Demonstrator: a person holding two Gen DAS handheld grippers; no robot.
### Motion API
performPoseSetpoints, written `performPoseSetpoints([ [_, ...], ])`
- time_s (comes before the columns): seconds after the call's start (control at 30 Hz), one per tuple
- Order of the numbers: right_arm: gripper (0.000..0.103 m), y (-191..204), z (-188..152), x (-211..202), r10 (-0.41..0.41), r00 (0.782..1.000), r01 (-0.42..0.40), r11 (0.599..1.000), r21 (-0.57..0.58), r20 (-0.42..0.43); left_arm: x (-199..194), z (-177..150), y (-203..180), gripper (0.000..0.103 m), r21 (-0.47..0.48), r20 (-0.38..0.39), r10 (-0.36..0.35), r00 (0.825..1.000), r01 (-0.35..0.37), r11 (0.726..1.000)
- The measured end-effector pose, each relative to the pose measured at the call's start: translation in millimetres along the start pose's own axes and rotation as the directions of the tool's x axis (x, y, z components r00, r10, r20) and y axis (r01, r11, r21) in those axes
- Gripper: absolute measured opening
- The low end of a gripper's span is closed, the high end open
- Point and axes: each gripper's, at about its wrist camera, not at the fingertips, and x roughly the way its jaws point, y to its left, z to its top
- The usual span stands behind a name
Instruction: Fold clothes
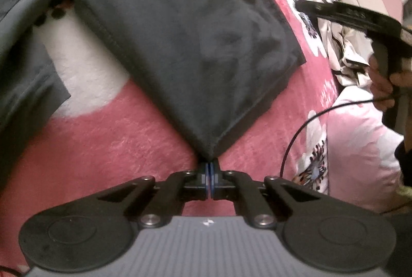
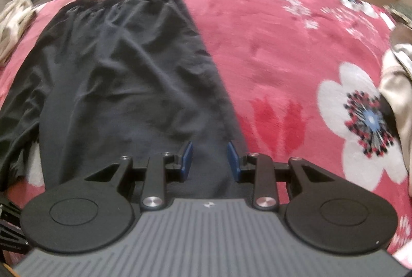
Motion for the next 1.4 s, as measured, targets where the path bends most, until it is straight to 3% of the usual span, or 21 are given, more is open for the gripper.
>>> performPoseSetpoints([
  [0.1, 0.029, 0, -4, 19, -0.009, 0.999, 0.008, 0.999, -0.031, -0.036, -1, 0, -7, 0.003, 0.069, -0.001, 0.012, 1.0, -0.012, 0.998],
  [0.2, 0.029, -18, -7, 32, -0.053, 0.996, 0.055, 0.998, 0.03, -0.074, -12, -7, -10, 0.016, 0.126, -0.032, 0.003, 0.999, 0.001, 0.992],
  [0.27, 0.029, -30, -3, 27, -0.051, 0.998, 0.055, 0.995, 0.086, -0.049, -24, -8, -10, 0.027, 0.156, -0.025, 0.001, 1.0, 0.003, 0.988],
  [0.37, 0.029, -28, 14, 12, -0.042, 0.998, 0.039, 0.998, 0.047, 0.056, -47, -1, -5, 0.028, 0.172, 0.018, -0.029, 0.999, 0.025, 0.985],
  [0.53, 0.029, 10, 48, 17, 0.039, 0.987, -0.023, 0.995, -0.1, 0.154, -66, 23, 6, 0.032, 0.139, 0.131, -0.03, 0.991, 0.011, 0.99],
  [0.73, 0.029, 58, 74, 47, 0.152, 0.983, -0.131, 0.974, -0.186, 0.1, -65, 39, 16, 0.032, 0.027, 0.183, -0.005, 0.983, 0.0, 1.0],
  [0.9, 0.03, 93, 91, 31, 0.283, 0.957, -0.259, 0.933, -0.249, 0.066, -112, 38, 42, 0.035, -0.05, 0.283, 0.051, 0.958, -0.038, 0.998],
  [1.07, 0.037, 163, 108, 32, 0.393, 0.913, -0.404, 0.833, -0.377, -0.109, -179, 24, 77, 0.041, -0.118, 0.384, 0.172, 0.907, -0.136, 0.984],
  [1.2, 0.04, 228, 72, 20, 0.463, 0.863, -0.491, 0.674, -0.552, -0.202, -228, 2, 113, 0.043, -0.22, 0.445, 0.335, 0.831, -0.262, 0.94],
  [1.27, 0.04, 248, 42, 7, 0.515, 0.831, -0.522, 0.593, -0.613, -0.21, -244, -13, 133, 0.043, -0.3, 0.456, 0.387, 0.801, -0.271, 0.915],
  [1.37, 0.041, 276, -1, -13, 0.584, 0.791, -0.523, 0.487, -0.7, -0.184, -252, -31, 157, 0.042, -0.393, 0.43, 0.421, 0.799, -0.254, 0.884],
  [1.4, 0.041, 286, -15, -20, 0.605, 0.78, -0.502, 0.453, -0.737, -0.159, -249, -35, 163, 0.042, -0.411, 0.411, 0.422, 0.808, -0.249, 0.877],
])
